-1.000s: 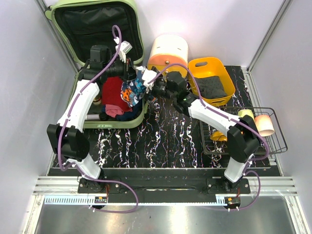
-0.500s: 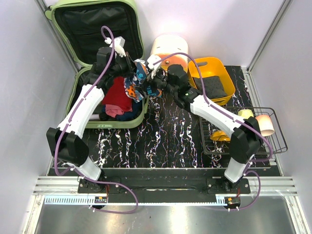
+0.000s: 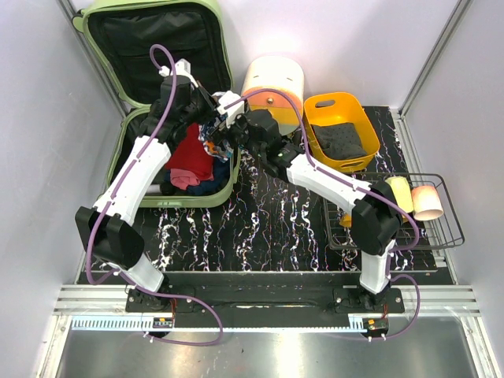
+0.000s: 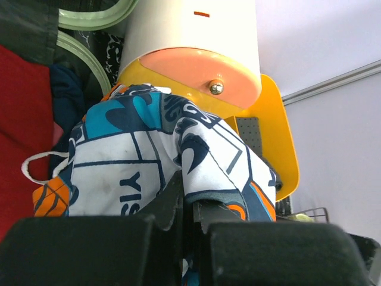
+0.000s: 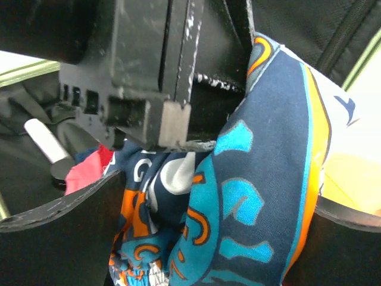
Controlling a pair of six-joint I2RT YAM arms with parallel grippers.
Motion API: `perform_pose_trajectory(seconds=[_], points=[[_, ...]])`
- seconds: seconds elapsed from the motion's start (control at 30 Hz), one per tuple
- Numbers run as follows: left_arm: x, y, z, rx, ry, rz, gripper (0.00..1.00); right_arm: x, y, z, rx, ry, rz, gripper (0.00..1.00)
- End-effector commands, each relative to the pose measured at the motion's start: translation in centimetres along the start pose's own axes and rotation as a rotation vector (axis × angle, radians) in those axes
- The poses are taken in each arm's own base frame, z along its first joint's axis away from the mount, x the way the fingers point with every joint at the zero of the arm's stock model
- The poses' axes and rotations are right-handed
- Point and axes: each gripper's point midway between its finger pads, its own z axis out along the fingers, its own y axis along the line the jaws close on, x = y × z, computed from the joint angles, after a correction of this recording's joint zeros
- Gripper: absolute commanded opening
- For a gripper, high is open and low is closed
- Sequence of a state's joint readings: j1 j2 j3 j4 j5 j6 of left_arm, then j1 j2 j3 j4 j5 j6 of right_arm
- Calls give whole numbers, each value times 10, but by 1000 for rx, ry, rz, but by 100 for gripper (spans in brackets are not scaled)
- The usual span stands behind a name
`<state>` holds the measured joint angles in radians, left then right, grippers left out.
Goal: Open, take out, and arrange the luggage
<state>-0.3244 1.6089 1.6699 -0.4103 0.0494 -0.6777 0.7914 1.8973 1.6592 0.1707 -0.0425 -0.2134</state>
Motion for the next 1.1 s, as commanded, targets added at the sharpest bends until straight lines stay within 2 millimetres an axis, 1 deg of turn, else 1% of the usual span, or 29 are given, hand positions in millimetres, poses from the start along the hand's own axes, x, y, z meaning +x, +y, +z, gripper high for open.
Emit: perform_pose_trajectory(seconds=[0.0,0.03,0.1,0.13,0.17,0.2,0.23,0.27,0.3,0.37,0.4,0.43,0.47,0.5,0.53,0.57,0.6,0.63,0.67,0.7,0.73,0.77,0.8,0.83,0.87,0.9,0.97,1.0,1.07], points=[[-37,-62,-27,201,-81,-128,0,-2,-19,2,105,-53,-78,99],[-37,-65,-27,213,-76,-149,0,3,-20,2,111,-48,-94,93],[-37,-68,-29,227,-73,-149,0,1,-22,1,122,-56,-98,80],[-40,-69,-31,230,-81,-146,0,4,-26,-1,143,-45,-107,74],[-42,-68,-31,231,-87,-145,0,5,-28,-2,151,-40,-110,52],[-44,-69,-33,244,-87,-142,0,4,-35,-6,164,-39,-111,41],[-46,-72,-35,260,-93,-139,0,10,-38,-9,167,-27,-108,28],[-47,-71,-35,268,-92,-135,0,14,-42,-12,168,-12,-102,8],[-46,-75,-37,293,-82,-119,0,9,-48,-18,173,-15,-87,0],[-46,-80,-41,323,-81,-88,16,16,-64,-27,176,16,-64,0],[-45,-83,-45,344,-78,-50,25,4,-70,-36,173,-1,-44,0],[-45,-84,-48,356,-82,-28,44,7,-81,-43,157,4,-36,0],[-41,-83,-48,363,-77,-4,51,7,-86,-50,150,11,-33,0],[-39,-81,-50,372,-77,56,58,-7,-94,-61,146,-13,-33,0],[-38,-80,-54,370,-71,86,67,-7,-94,-68,110,-17,-36,0],[-39,-77,-55,366,-72,116,84,-7,-112,-79,121,-9,-31,0],[-37,-76,-57,383,-60,177,98,-20,-117,-92,108,-31,-34,0],[-34,-72,-59,380,-43,201,99,-24,-118,-100,69,-41,-37,0],[-33,-67,-59,382,-36,221,99,-23,-140,-113,98,-32,-37,0],[-29,-67,-61,410,-20,267,99,-34,-147,-127,102,-51,-58,0],[-27,-65,-64,418,-9,280,99,-36,-152,-136,80,-56,-63,0],[-23,-59,-63,418,4,286,99,-35,-174,-151,110,-48,-67,0],[-19,-59,-67,446,16,304,99,-40,-184,-164,118,-52,-93,0],[-13,-54,-66,444,29,305,99,-42,-188,-172,94,-52,-113,0],[-11,-51,-65,442,36,308,99,-40,-194,-181,101,-32,-133,0],[-8,-51,-68,461,39,324,99,-30,-215,-194,148,9,-177,0],[-1,-44,-66,454,55,336,99,-20,-235,-207,191,44,-216,0],[2,-43,-66,460,63,342,99,-12,-252,-216,225,70,-262,0],[5,-40,-65,461,80,346,99,2,-270,-219,249,104,-299,0]])
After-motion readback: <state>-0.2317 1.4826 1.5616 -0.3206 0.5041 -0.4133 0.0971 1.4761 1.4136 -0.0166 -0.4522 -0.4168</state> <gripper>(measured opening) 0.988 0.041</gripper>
